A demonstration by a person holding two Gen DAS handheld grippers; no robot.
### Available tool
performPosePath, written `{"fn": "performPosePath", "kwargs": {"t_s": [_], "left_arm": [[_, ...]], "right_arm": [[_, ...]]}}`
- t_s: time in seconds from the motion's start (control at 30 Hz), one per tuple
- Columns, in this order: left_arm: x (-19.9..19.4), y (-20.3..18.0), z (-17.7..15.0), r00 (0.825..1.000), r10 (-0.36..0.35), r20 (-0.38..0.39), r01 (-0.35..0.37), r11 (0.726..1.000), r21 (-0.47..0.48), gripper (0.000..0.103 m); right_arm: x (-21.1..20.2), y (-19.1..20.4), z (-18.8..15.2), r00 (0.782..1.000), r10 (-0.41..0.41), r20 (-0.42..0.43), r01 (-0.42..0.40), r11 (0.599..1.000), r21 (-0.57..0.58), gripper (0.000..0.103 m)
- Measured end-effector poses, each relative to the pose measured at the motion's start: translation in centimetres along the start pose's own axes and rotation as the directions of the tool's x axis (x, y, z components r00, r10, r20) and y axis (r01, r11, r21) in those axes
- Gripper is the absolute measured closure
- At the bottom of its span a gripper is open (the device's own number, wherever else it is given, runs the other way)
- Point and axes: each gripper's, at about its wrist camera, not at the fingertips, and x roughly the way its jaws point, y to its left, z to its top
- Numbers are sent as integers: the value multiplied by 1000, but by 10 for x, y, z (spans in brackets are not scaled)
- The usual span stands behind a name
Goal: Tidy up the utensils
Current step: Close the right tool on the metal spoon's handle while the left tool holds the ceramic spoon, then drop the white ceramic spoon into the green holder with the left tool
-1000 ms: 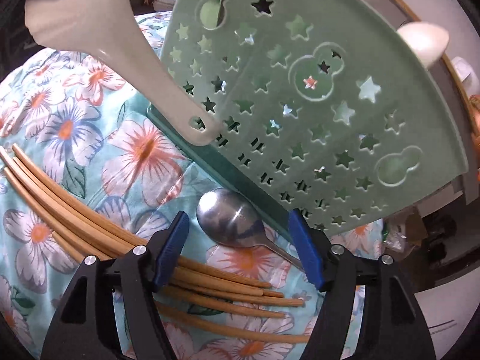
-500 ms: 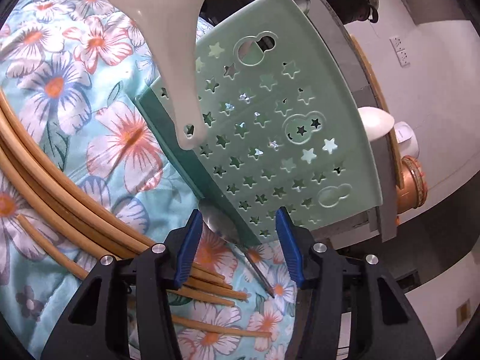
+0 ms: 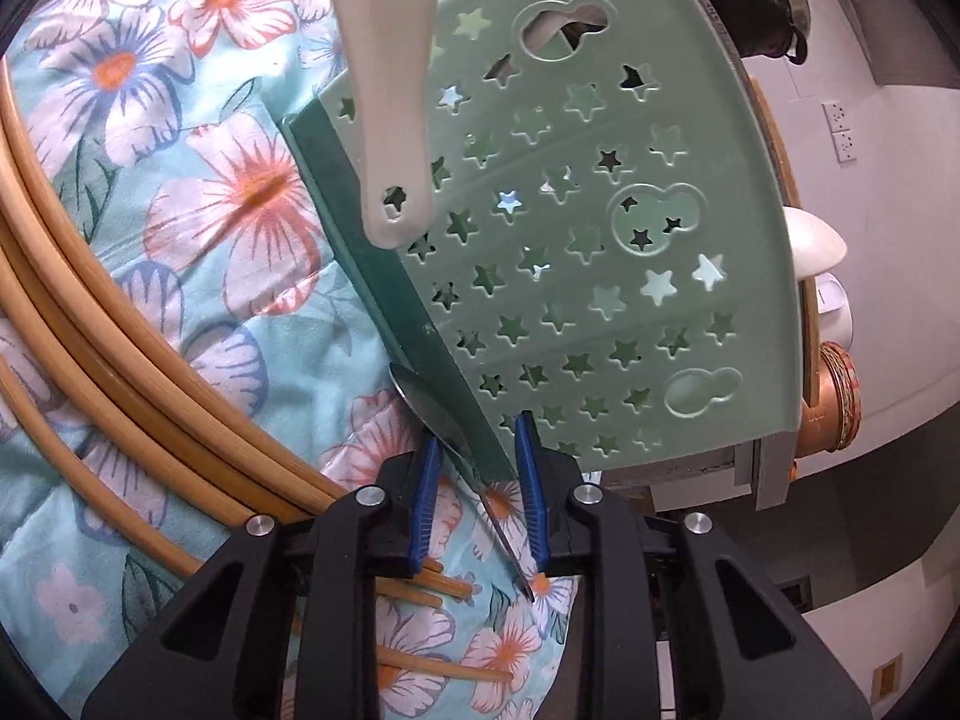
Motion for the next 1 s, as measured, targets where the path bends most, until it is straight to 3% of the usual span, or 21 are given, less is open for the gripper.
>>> {"fn": "performPosePath", "kwargs": {"t_s": [0.13, 0.33, 0.5, 0.63, 0.8, 1.0], "left_arm": [[-8, -3, 3, 1000, 0, 24, -1, 1000, 10, 101], [-32, -3, 18, 995, -29, 94, 28, 1000, 6, 101], [-58, 0, 42, 982, -63, 180, 64, 998, -1, 101], [-64, -2, 64, 980, -9, 199, -4, 998, 61, 101], [-48, -11, 88, 985, 79, 155, -109, 975, 193, 101], [-10, -27, 109, 987, 157, 45, -163, 919, 358, 101]], "right_arm": [[1, -3, -2, 1000, -1, 21, 1, 1000, -13, 96], [-17, -19, -6, 998, -30, 62, 26, 997, 72, 98], [-30, -43, -12, 996, -33, 77, 20, 985, 171, 100], [-38, -72, -16, 996, -24, 87, 0, 965, 263, 100], [-40, -104, -27, 996, -7, 93, -30, 919, 393, 101], [-39, -134, -43, 994, 21, 110, -75, 854, 515, 101]]}}
